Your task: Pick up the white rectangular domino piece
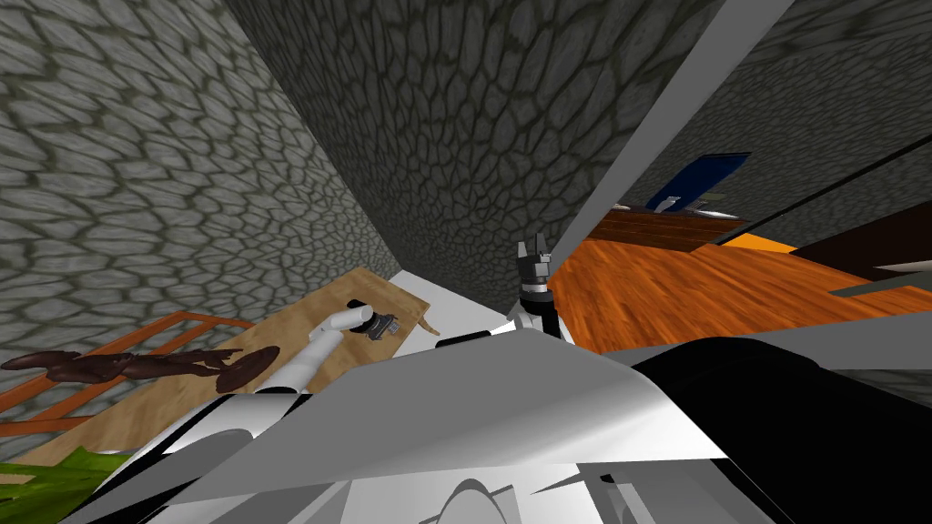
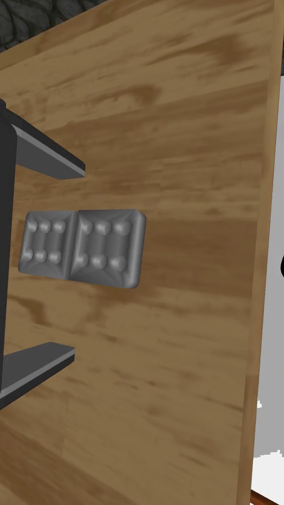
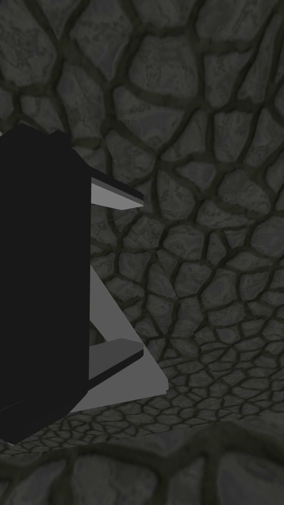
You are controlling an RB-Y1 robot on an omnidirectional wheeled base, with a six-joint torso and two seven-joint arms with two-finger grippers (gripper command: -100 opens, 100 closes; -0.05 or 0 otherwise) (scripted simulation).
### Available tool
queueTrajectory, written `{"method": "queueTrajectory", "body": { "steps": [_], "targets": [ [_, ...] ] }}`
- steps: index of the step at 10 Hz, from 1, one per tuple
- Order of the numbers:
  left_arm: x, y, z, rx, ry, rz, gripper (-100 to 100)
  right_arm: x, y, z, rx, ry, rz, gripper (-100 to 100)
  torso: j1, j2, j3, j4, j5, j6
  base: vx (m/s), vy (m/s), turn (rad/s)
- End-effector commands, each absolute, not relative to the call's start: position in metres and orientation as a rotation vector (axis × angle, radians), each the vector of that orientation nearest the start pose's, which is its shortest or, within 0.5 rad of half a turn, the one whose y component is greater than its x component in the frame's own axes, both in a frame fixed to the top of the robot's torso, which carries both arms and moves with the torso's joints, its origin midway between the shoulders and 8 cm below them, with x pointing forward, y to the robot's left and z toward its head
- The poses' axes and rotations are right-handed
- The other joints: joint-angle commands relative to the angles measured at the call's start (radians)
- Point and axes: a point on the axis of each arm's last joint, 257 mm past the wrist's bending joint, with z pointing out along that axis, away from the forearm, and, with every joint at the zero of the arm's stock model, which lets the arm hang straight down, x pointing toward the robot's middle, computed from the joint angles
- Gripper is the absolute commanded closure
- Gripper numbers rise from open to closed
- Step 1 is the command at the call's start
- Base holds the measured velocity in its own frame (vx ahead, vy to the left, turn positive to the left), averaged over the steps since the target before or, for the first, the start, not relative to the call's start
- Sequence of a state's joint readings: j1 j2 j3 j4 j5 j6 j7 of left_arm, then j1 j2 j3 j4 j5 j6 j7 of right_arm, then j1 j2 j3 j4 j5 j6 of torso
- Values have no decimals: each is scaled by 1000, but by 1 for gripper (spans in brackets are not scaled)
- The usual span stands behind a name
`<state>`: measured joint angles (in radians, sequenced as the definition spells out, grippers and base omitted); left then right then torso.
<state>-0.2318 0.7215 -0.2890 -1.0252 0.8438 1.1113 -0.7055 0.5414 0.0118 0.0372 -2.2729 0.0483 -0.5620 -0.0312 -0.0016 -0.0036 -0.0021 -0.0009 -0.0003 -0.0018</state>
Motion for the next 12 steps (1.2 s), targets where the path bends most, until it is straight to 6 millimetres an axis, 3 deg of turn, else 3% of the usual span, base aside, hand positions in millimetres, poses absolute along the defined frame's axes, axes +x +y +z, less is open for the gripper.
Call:
{"method": "queueTrajectory", "body": {
  "steps": [1, 4, 5, 6, 8, 9, 10, 12],
  "targets": [
    [327, 437, -492, -1450, 2758, -30, -100, 334, -265, 19, 637, 612, 1330, 0, 0, 0, 0, 0, 0, 0, 48, -16, -77],
    [326, 436, -492, -1453, 2762, -26, -100, 334, -265, 19, 637, 612, 1329, 0, 1, 0, 0, 0, 0, 0, 32, 2, -27],
    [325, 436, -492, -1452, 2764, -24, 0, 334, -265, 19, 637, 612, 1329, 0, 1, 1, 1, 0, 0, 0, 0, 0, 0],
    [321, 430, -504, -1462, 2757, -26, -100, 334, -265, 19, 637, 612, 1329, 0, 1, 2, 1, 0, 0, 0, 5, 7, -6],
    [315, 424, -516, -1470, 2751, -27, -100, 334, -265, 19, 637, 612, 1329, 0, 1, 2, 1, 0, 0, -1, 3, 3, 11],
    [317, 426, -511, -1469, 2755, -26, -100, 334, -265, 19, 637, 612, 1329, 0, 1, 2, 1, 0, 0, 0, 0, 0, 0],
    [318, 425, -512, -1469, 2753, -27, 100, 334, -265, 19, 637, 612, 1329, 0, 1, 3, 1, 1, 0, 0, 0, 0, 0],
    [318, 425, -512, -1466, 2753, -28, 100, 334, -265, 19, 637, 612, 1329, 0, 1, 3, 1, 0, 0, -1, 0, 0, 0]
  ]
}}
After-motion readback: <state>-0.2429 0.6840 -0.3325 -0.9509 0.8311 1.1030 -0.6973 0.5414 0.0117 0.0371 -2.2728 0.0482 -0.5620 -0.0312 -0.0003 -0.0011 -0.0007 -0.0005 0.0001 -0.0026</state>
